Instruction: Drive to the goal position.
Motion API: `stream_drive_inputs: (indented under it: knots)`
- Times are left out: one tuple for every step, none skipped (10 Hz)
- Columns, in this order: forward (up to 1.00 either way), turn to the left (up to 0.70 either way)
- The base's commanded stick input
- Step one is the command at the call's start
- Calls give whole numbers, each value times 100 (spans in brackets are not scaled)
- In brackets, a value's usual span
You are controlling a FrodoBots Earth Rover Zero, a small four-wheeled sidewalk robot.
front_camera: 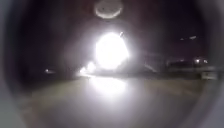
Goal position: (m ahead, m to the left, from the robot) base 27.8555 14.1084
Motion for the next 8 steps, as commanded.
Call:
stream_drive_inputs:
  knots:
    - [5, 0]
    - [5, 0]
    - [6, 0]
    - [5, 0]
    - [5, 0]
    - [5, 0]
    - [5, 0]
    - [5, 0]
